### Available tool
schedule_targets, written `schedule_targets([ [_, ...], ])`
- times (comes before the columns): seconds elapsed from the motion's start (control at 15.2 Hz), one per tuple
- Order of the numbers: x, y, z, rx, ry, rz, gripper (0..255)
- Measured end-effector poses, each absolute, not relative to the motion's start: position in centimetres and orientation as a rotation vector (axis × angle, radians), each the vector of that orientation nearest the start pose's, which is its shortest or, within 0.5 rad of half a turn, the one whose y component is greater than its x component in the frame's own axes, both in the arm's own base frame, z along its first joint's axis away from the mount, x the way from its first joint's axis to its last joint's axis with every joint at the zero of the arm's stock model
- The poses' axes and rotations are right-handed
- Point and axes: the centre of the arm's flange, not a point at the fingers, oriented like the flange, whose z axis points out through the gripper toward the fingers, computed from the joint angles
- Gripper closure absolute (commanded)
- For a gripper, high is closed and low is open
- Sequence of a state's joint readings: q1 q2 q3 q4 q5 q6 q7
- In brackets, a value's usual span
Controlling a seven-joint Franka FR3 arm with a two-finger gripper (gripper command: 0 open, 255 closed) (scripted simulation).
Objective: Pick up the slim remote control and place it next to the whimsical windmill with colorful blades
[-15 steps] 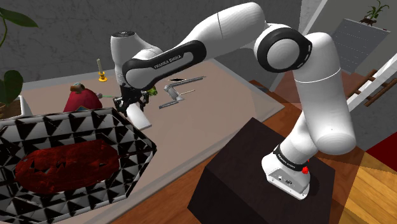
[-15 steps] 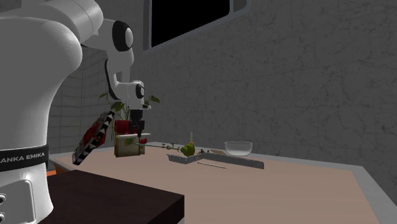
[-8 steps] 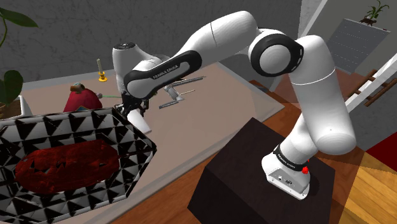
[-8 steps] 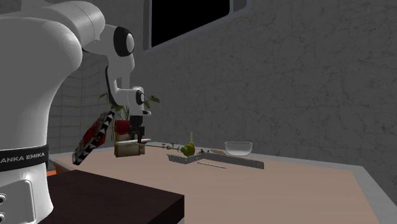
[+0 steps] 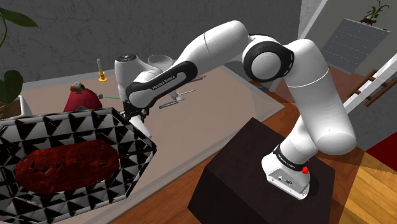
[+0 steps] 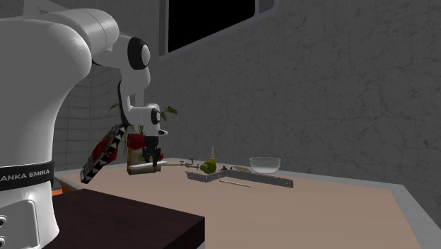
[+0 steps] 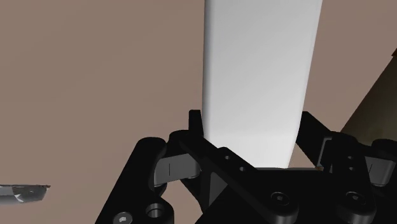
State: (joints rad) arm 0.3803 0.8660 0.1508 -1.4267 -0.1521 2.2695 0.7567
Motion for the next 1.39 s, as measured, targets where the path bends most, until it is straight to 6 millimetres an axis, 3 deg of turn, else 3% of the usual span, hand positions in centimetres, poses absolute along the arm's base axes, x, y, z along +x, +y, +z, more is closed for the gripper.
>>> schedule_targets([
  [0.59,63.6,34.6,13.1,-3.137,0.281,0.014,255],
  [1.06,63.6,34.6,12.6,-3.136,0.281,0.014,255],
  [1.12,63.6,34.6,12.6,-3.136,0.281,0.014,0],
  [1.39,63.6,34.4,12.5,-3.139,0.282,0.017,0],
])
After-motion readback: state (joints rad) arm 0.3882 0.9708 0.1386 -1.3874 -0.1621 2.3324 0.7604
